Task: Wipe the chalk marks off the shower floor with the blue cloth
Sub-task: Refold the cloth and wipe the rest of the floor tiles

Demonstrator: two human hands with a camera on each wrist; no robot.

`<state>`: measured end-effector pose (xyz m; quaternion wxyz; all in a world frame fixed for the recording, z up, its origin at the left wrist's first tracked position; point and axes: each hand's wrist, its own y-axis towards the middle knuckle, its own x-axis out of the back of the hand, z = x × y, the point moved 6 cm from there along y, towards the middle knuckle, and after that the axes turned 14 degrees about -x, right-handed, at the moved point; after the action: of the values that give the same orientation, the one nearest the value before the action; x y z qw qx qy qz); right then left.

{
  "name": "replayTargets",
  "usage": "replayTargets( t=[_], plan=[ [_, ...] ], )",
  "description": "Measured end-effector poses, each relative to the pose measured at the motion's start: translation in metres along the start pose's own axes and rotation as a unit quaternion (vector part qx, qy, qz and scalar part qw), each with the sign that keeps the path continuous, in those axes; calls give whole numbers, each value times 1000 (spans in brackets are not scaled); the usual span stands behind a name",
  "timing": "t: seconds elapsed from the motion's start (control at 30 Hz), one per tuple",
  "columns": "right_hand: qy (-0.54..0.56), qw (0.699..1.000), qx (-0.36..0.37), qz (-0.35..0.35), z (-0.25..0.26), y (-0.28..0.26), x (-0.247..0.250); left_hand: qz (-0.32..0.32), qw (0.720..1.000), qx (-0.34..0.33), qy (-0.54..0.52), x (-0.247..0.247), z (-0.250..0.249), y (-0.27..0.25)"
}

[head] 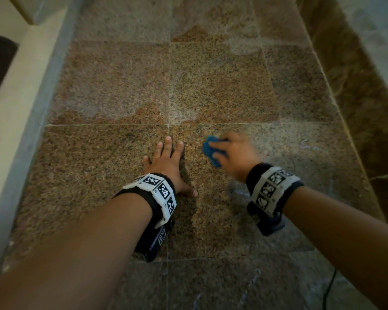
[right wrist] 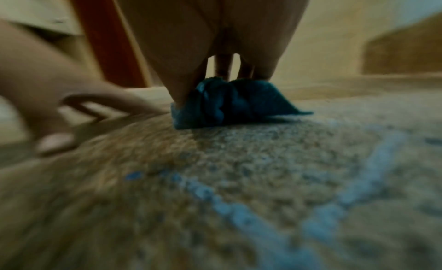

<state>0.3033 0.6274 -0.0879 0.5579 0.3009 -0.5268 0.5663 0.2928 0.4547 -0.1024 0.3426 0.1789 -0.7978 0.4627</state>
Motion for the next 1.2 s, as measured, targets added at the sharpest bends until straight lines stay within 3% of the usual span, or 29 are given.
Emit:
replayTargets(
  t=[0.07,0.1,0.17,0.23,0.27,0.3,0.43,0.5,0.63,0.7,0.83,0.87,0.97,1.03,1.13,1.2],
  plan=[
    [-39,996,71,40,8,-9,-7,1,1000,0,2,0,0,-1],
    [-46,996,66,42,2,-4,-3,1,1000,-1,2,0,0,-1],
    [-13,1000,-15,-2,-24,15,13,1,1000,-2,-1,1,0,-1],
    [47,986,-149,-59,-49,25,28,1,1000,0,-2,1,0,-1],
    [65,979,-181,-67,-51,23,27,2,1000,2,0,1,0,-1],
    [64,980,-179,-62,-45,20,23,1,1000,3,2,0,0,0],
    [-11,1000,-15,22,-6,0,-1,-1,1000,6,9,0,1,1],
    [17,999,-27,10,-21,16,12,0,1000,4,5,0,1,0],
    [31,985,-161,-62,-64,39,34,-1,1000,1,-1,0,1,0],
    [21,990,-134,-48,-49,32,24,-2,1000,2,-2,-1,1,1],
    [-4,1000,-3,16,-31,19,14,-3,1000,1,-2,-1,2,1],
    [-15,1000,-14,-2,-42,26,23,-2,1000,1,-3,-1,2,0],
    [-22,983,-174,-54,-95,51,50,-4,1000,2,-3,0,2,0],
    [5,977,-209,-49,-97,49,47,-6,1000,2,-1,0,2,0],
    [-25,996,-78,-21,-56,27,29,-6,1000,3,2,-1,2,0],
    [-13,1000,-26,4,-55,22,24,-9,1000,2,1,-1,3,0]
  ],
)
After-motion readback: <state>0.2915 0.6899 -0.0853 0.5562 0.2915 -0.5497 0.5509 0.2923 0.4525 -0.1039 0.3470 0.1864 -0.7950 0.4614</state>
